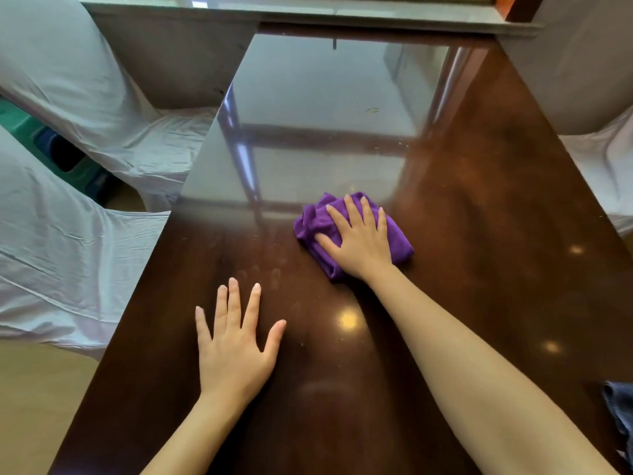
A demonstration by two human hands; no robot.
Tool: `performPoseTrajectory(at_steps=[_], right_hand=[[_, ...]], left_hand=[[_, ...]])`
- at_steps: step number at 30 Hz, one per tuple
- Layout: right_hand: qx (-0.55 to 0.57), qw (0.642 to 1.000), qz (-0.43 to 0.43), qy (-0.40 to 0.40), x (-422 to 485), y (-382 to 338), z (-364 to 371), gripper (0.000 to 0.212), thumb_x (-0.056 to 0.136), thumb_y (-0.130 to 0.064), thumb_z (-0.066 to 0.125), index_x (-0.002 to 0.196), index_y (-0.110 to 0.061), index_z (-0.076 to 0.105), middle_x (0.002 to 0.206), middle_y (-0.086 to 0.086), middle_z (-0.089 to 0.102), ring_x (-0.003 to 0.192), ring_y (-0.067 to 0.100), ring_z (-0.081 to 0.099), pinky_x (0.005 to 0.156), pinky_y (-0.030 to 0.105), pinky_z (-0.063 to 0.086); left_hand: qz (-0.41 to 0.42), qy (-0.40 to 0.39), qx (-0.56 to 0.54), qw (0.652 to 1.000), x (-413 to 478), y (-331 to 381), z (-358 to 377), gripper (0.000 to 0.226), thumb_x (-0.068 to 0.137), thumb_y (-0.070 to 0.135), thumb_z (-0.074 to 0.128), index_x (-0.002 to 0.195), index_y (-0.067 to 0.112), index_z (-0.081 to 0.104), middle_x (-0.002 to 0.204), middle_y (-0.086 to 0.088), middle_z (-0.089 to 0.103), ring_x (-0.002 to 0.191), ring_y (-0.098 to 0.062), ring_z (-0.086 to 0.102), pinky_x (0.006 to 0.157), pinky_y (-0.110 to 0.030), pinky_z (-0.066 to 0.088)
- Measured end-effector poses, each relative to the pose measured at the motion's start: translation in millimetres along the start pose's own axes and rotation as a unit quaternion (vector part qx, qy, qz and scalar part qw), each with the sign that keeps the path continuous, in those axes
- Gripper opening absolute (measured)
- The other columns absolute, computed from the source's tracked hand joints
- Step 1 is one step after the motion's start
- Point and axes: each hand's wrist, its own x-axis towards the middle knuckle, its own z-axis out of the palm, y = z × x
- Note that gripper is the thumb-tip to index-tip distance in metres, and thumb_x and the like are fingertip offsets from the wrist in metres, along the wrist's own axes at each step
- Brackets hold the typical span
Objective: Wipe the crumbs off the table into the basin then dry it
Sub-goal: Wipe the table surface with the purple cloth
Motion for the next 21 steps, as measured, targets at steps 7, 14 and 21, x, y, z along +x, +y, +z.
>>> performPoseTrajectory(at_steps=[7,14,21], right_hand=[[-0.015,0.999,-0.03,-0.023,30,-22,6,0.063,0.087,-0.066,0.023,0.143,-0.039,0.015,0.158,0.002,0.006,0.144,0.028,-0.003,0.114,0.052,-0.006],[-0.018,0.988,-0.149,-0.039,-26,-37,6,0.06,0.088,-0.062,0.028,0.143,-0.039,0.018,0.158,-0.001,0.01,0.144,0.025,0.0,0.115,0.049,-0.005],[-0.029,0.973,-0.223,-0.058,-100,-9,0,0.057,0.089,-0.062,0.024,0.142,-0.043,0.013,0.158,-0.006,0.009,0.144,0.021,-0.003,0.114,0.045,-0.009]], left_hand=[[0.029,-0.013,0.02,0.999,-23,-1,-5,0.078,0.083,0.066,0.002,0.142,0.02,0.024,0.152,-0.012,0.023,0.141,-0.025,0.012,0.113,-0.052,0.011],[0.018,-0.014,0.028,0.999,-47,12,-3,0.076,0.083,0.061,0.022,0.141,0.013,0.029,0.15,-0.017,0.027,0.141,-0.029,0.018,0.112,-0.055,0.015],[-0.005,-0.021,0.02,1.0,-79,33,-1,0.082,0.085,0.063,0.003,0.139,0.008,0.031,0.148,-0.021,0.029,0.139,-0.033,0.023,0.111,-0.056,0.018]])
